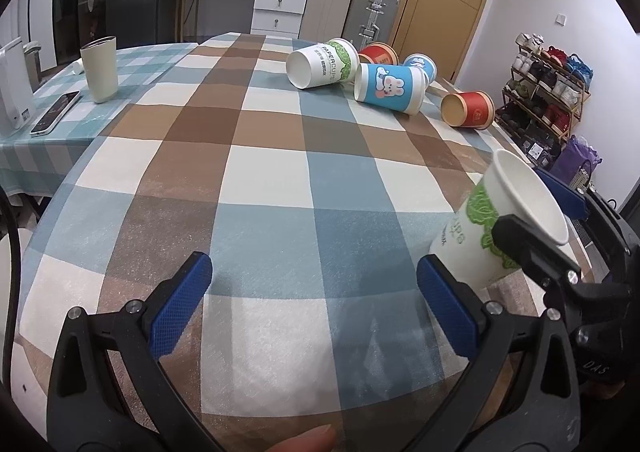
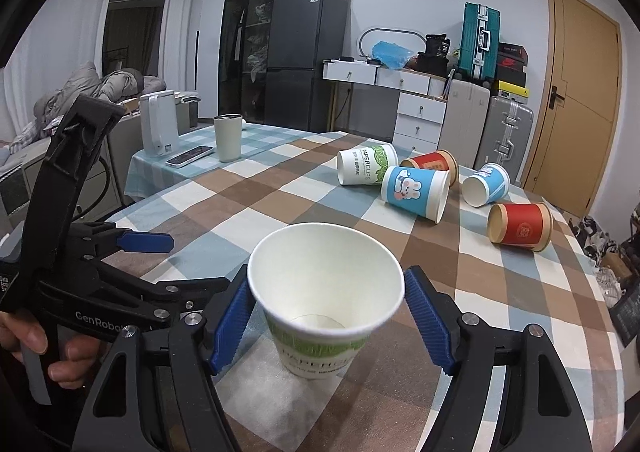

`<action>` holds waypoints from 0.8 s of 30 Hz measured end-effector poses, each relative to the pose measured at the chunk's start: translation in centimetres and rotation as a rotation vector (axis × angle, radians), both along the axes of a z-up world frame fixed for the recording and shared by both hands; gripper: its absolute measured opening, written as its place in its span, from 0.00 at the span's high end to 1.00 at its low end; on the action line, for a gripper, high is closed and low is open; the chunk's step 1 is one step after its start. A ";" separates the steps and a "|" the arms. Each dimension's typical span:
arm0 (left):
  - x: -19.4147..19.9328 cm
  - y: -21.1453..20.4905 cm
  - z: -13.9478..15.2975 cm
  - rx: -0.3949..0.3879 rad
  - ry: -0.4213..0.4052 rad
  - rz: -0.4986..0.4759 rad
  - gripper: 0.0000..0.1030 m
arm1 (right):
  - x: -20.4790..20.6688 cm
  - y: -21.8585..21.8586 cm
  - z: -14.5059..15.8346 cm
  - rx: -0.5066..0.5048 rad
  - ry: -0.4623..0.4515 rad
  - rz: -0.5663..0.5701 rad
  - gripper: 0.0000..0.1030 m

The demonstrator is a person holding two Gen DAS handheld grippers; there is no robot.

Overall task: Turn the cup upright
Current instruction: 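Set the cup on the tablecloth and open the right gripper, withdrawing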

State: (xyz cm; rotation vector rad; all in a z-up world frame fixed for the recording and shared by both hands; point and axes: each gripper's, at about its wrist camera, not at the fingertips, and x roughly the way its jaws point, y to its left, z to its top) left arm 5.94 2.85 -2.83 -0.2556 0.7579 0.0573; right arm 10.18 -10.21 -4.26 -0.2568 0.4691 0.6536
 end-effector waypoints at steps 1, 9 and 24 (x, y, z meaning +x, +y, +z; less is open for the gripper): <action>-0.1 0.0 0.0 0.000 0.000 0.000 0.01 | -0.1 0.0 0.0 0.003 0.000 0.003 0.24; -0.8 -0.4 0.7 0.003 -0.046 -0.016 0.01 | -0.1 -1.7 0.9 0.068 0.002 0.021 0.06; -3.0 -2.0 2.2 0.051 -0.177 -0.066 0.01 | -0.3 -6.8 0.8 0.254 0.034 -0.008 0.00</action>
